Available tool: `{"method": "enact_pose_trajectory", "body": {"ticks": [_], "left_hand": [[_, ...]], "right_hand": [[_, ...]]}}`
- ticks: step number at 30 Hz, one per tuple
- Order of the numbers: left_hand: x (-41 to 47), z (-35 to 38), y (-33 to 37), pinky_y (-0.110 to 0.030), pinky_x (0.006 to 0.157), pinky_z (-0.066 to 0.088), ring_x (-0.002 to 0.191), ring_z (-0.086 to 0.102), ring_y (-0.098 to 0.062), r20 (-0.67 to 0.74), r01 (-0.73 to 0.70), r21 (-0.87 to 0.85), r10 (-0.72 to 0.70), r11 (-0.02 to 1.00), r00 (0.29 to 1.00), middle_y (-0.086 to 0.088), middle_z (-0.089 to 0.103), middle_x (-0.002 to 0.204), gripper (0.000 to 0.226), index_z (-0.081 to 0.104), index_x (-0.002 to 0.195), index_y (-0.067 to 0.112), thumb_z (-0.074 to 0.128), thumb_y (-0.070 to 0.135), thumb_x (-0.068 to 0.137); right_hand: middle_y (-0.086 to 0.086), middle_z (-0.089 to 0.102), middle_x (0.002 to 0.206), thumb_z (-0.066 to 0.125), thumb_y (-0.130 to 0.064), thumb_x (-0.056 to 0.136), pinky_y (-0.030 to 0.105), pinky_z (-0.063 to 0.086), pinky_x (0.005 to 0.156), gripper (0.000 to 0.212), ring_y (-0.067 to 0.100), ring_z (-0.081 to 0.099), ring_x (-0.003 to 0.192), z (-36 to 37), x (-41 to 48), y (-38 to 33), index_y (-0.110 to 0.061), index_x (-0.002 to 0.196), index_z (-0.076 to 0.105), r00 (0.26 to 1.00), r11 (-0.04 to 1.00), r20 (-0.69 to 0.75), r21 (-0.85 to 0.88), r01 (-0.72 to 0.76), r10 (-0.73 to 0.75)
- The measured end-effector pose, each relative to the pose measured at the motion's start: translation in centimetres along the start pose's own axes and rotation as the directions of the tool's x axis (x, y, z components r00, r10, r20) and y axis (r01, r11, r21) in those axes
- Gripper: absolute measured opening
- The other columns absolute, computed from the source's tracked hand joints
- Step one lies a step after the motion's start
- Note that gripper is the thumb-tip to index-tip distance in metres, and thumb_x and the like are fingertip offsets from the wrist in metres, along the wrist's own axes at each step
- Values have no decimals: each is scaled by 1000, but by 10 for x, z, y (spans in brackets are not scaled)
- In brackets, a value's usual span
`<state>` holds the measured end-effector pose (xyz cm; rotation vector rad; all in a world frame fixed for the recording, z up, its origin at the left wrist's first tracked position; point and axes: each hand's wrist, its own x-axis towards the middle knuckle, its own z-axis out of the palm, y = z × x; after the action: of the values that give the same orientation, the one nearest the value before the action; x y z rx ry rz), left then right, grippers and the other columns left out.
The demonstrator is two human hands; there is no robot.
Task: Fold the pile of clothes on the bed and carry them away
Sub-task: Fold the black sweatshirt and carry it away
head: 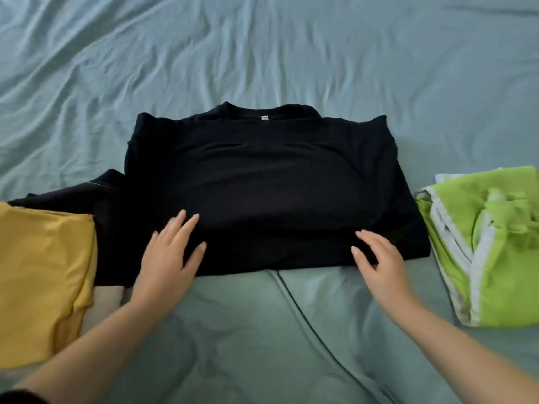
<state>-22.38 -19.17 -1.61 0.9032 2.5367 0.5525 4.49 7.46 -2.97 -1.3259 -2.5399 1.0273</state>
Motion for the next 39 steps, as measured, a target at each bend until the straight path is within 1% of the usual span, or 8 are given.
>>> {"method": "enact_pose_trajectory", "body": {"ticks": [2,6,12,16,21,31,35,39], "left_hand": [[-51,16,19,-25,96,46,108,60,-12,-18,232,-467,-271,853,962,7,65,115,47,61,113,23,51,60,86],[-70,41,25,-28,84,50,89,68,-18,586,647,-758,-529,-88,614,-14,70,101,50,60,109,-1,54,46,92],[-11,33,14,-24,84,52,103,63,-16,548,339,-835,-595,-434,588,-7,60,126,29,59,119,9,61,22,94],[-24,36,13,-22,52,56,85,65,-15,530,340,-848,-626,-407,572,-10,63,118,18,59,109,6,61,16,93],[-85,43,17,-34,71,52,100,61,-22,544,414,-834,-670,-364,506,-16,59,127,45,48,135,3,61,12,93],[-221,66,48,-27,56,59,84,70,-23,681,593,-691,-647,-414,343,-19,70,106,33,60,104,1,60,32,93],[-212,57,101,-23,50,54,70,74,-20,746,883,-465,-506,72,434,-13,76,84,59,72,89,4,48,58,91],[-164,75,137,-31,93,51,103,62,-4,112,207,-405,-176,891,978,8,69,111,19,69,105,24,60,34,92]], "right_hand": [[-5,69,79,61,-36,90,21,51,67,16,25,67,83,11,-31,-12,-21,88,67,924,849,-45,413,-330,381],[13,70,85,58,-38,92,26,56,60,33,22,69,76,21,-36,-14,-5,92,62,634,152,475,715,-683,611],[6,68,106,68,-27,87,30,57,65,24,18,68,91,19,14,-6,-13,105,62,652,-242,421,905,-351,630],[10,67,109,62,-20,92,32,59,59,30,21,68,88,14,-2,3,-12,120,56,673,-169,362,927,-336,645],[13,60,119,59,-19,94,38,50,83,18,23,63,96,-3,-69,33,-14,110,56,629,-121,362,912,-392,688],[21,67,104,62,-40,88,37,51,81,38,26,67,84,-15,-201,71,-4,100,57,502,63,381,745,-664,777],[1,72,67,53,-69,77,35,50,66,57,23,66,70,-4,-218,19,-15,74,69,797,745,169,286,-603,580],[-3,64,122,46,-35,95,40,43,98,33,17,57,116,35,-179,-24,-21,116,66,980,981,-85,-87,174,-181]]}}
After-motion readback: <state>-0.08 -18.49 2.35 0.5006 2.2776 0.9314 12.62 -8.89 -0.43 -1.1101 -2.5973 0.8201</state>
